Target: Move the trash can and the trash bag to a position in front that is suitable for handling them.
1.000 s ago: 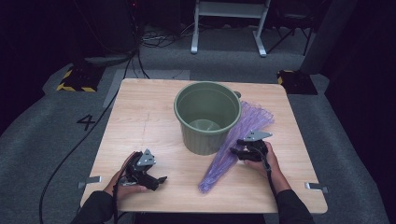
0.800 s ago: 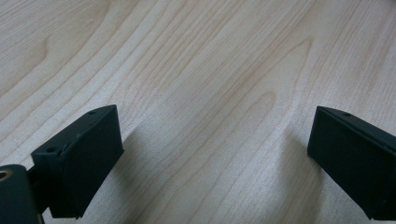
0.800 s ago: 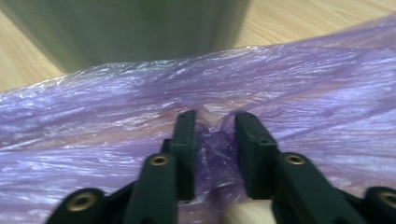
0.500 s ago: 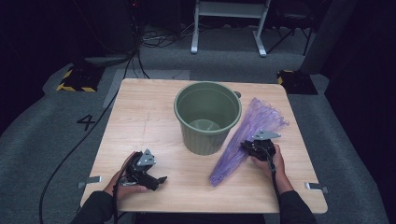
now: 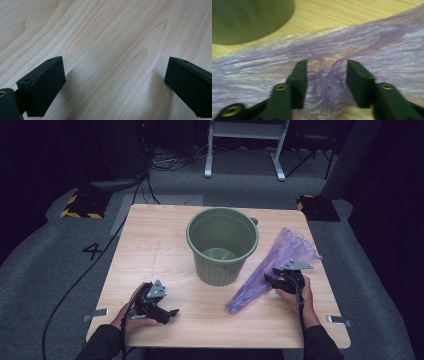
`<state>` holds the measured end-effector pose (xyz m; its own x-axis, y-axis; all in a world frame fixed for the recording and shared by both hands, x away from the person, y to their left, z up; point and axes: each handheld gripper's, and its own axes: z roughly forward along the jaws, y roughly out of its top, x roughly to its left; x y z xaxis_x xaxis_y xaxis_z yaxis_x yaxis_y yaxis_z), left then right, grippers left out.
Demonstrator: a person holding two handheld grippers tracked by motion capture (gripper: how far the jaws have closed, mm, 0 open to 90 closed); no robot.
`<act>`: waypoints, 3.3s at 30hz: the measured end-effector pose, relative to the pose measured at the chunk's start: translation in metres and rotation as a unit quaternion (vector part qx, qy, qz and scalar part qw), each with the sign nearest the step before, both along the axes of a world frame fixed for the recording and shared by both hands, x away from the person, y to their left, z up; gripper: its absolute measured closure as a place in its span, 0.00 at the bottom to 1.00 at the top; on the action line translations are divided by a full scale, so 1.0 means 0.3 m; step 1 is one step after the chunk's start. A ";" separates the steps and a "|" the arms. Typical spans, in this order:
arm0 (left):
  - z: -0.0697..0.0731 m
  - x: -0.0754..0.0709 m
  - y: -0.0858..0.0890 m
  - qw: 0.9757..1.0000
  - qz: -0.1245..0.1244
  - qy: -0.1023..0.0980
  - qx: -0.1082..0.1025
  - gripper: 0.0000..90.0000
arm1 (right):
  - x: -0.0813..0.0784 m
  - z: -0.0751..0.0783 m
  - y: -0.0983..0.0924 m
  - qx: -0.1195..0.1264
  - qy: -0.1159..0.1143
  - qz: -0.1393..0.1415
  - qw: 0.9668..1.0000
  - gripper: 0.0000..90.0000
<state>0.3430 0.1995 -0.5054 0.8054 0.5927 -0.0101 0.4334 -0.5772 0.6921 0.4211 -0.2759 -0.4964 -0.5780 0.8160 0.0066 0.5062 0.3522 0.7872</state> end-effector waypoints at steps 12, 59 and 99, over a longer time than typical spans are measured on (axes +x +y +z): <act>0.000 0.000 0.001 1.000 -0.001 0.000 0.000 0.03 | -0.086 0.074 0.068 -0.004 -0.039 0.114 0.993 0.20; 0.000 0.001 0.000 1.000 -0.003 0.001 0.000 0.03 | -0.053 0.027 0.127 0.000 -0.039 0.118 0.992 0.99; 0.000 0.005 0.001 1.000 -0.007 0.000 0.000 0.03 | -0.087 0.189 0.005 0.085 -0.138 0.072 0.984 1.00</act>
<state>0.3444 0.1997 -0.5053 0.8131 0.5821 -0.0098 0.4256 -0.5828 0.6922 0.3949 -0.2745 -0.4397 -0.6865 0.7262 -0.0371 0.2192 0.2553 0.9417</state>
